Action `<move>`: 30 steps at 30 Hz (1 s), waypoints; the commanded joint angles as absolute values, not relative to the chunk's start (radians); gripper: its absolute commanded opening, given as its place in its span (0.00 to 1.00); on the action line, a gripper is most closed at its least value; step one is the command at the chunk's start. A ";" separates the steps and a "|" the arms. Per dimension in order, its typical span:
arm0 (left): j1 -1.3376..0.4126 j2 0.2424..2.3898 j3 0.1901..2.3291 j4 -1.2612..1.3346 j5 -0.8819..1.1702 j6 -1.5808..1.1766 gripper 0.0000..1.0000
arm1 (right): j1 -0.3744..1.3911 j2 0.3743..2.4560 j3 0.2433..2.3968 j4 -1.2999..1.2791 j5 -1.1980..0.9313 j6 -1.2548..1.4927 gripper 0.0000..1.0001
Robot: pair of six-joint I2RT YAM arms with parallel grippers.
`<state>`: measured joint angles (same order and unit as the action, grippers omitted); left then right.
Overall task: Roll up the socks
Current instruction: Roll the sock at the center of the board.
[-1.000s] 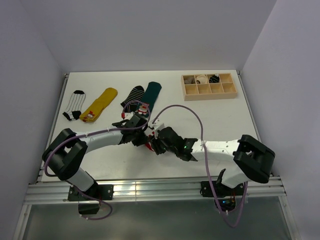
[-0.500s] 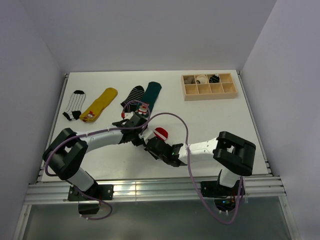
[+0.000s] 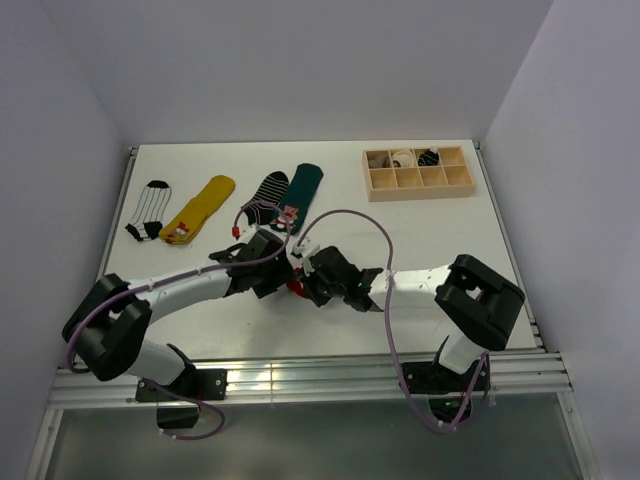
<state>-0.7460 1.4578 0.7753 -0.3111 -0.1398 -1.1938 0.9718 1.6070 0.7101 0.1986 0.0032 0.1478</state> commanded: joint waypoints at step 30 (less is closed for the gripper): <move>-0.706 1.391 0.518 0.150 -0.048 -1.282 0.65 | 0.485 2.006 0.716 0.517 -1.063 0.644 0.00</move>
